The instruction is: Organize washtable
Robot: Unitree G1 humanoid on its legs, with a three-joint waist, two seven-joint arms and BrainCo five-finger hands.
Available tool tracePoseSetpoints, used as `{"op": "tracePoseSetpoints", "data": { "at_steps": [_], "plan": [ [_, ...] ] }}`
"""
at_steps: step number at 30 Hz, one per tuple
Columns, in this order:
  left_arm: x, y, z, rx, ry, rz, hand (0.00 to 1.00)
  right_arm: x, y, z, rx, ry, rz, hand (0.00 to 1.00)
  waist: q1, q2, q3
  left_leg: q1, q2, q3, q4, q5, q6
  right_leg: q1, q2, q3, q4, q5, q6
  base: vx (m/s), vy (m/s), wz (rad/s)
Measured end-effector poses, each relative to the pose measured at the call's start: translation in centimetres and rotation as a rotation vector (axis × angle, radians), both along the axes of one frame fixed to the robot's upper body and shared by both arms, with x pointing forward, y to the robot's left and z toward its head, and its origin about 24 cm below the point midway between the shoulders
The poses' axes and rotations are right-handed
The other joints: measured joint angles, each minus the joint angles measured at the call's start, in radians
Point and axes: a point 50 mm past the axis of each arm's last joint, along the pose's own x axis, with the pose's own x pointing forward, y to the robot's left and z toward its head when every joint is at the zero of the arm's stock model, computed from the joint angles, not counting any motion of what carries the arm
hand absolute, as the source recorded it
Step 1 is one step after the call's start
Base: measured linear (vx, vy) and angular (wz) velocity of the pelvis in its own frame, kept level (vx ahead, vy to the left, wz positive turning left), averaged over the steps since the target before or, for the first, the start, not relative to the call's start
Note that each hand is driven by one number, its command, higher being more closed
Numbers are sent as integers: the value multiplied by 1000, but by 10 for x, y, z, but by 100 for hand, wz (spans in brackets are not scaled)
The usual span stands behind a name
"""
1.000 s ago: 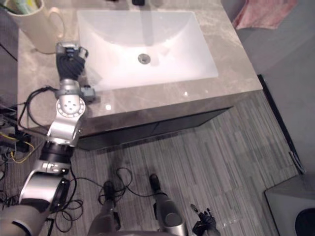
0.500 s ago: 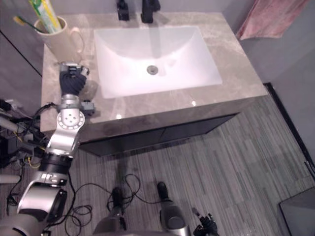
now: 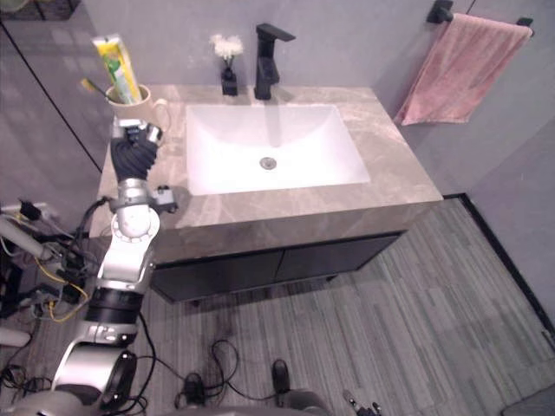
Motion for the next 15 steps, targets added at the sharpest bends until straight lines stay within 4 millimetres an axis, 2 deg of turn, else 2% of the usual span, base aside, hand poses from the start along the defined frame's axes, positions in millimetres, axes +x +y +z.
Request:
{"op": "tracePoseSetpoints", "data": {
  "at_steps": [7,11,15],
  "plan": [
    [9,12,-9,36,61,57,100,4,-1,0,-3,-8,0,0,-2,-4,2,3,-36,-1,0,4,3,3,-30,-9,7,-7,25,15,43,5],
    [11,22,-16,44,102,91,100,14,-1,1,-3,-30,1,0,-2,-10,9,6,-56,-7,0,1,9,10,-48,-12,3,-8,26,45,57,5],
    [10,31,-14,68,101,111,100,22,-2,2,-4,-50,-5,0,-3,-10,12,9,-64,-10,0,-5,15,21,-56,-15,-8,-7,26,58,43,4]
  ]
}}
